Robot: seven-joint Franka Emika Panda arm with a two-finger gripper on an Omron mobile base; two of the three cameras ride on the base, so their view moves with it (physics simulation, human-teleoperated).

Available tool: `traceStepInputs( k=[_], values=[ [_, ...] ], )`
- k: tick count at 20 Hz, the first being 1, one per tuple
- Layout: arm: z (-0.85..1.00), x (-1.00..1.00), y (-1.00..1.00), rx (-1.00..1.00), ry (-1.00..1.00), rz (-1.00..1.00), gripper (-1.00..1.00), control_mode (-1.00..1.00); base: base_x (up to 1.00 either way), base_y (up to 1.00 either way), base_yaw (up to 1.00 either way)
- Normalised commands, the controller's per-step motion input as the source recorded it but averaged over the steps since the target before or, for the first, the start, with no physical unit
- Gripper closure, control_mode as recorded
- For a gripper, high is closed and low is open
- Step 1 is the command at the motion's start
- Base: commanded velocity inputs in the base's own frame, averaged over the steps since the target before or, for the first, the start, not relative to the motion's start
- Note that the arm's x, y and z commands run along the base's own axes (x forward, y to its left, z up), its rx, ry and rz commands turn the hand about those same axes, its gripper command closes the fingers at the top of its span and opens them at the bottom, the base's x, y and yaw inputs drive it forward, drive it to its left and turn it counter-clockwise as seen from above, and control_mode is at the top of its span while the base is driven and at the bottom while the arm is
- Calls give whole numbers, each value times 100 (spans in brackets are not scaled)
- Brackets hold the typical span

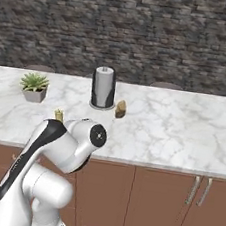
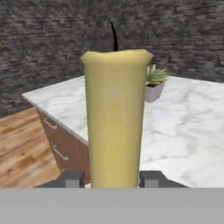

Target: Pick the candle and candle from the dining table and place them in the open cabinet. Close the cabinet after placing the objects.

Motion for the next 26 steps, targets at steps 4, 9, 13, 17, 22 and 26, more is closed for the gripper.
traceStepInputs(
  k=[4, 9, 13, 17, 22, 26],
  values=[
    [0, 0, 0, 0, 0, 0, 100, 100, -2, -3, -86],
    [0, 0, 0, 0, 0, 0, 100, 100, 0, 0, -97],
    [0, 0, 0, 0, 0, 0, 100, 100, 0, 0, -100],
    [0, 0, 0, 0, 0, 0, 100, 100, 0, 1, -100],
    [0, 0, 0, 0, 0, 0, 100, 100, 0, 1, -100],
    [0, 0, 0, 0, 0, 0, 100, 100, 9, 1, -81]
  ],
)
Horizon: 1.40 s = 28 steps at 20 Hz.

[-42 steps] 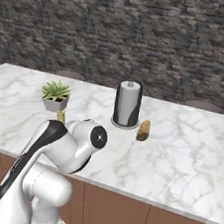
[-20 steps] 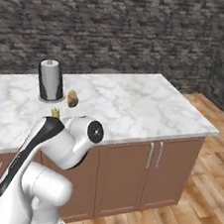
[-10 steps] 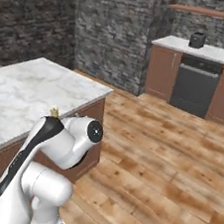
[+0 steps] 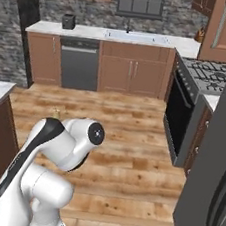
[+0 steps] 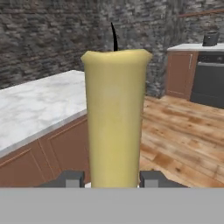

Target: Pick the candle and candle from the dining table and place them in the open cabinet. Close the cabinet after placing the objects.

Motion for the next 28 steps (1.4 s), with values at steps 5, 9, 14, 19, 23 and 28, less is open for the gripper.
traceStepInputs(
  k=[5, 9, 14, 19, 23, 28],
  values=[
    [0, 0, 0, 0, 0, 0, 100, 100, 35, 8, -26],
    [0, 0, 0, 0, 0, 0, 100, 100, 47, 14, -21],
    [0, 0, 0, 0, 0, 0, 100, 100, 56, 15, -20],
    [0, 0, 0, 0, 0, 0, 100, 100, 59, 13, -20],
    [0, 0, 0, 0, 0, 0, 100, 100, 60, 12, -18],
    [0, 0, 0, 0, 0, 0, 100, 100, 60, 13, -19]
  ],
)
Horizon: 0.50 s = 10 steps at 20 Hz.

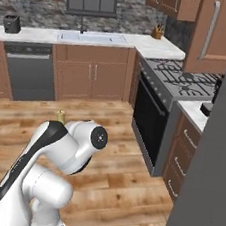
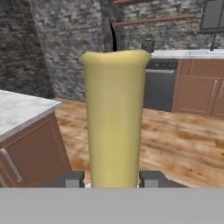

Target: Pick the candle and candle from the dining table and place them in the open cabinet. Close the cabinet after placing the objects.

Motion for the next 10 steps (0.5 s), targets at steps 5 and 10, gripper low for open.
traceStepInputs(
  k=[5, 10],
  values=[
    [0, 0, 0, 0, 0, 0, 100, 100, 59, 14, -20],
    [0, 0, 0, 0, 0, 0, 100, 100, 59, 14, -21]
  ],
)
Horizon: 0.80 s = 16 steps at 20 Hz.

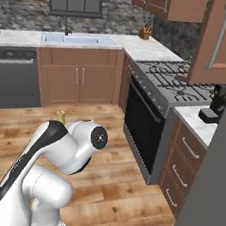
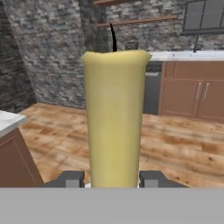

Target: Pick the candle and candle from the dining table and place them in the open cabinet. Close the cabinet after placing the objects.

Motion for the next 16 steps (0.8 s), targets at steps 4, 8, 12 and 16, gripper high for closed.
traceStepInputs(
  k=[4, 8, 12, 16],
  values=[
    [0, 0, 0, 0, 0, 0, 100, 100, 59, 16, -23],
    [0, 0, 0, 0, 0, 0, 100, 100, 59, 18, -24],
    [0, 0, 0, 0, 0, 0, 100, 100, 59, 19, -25],
    [0, 0, 0, 0, 0, 0, 100, 100, 58, 19, -25]
  ],
)
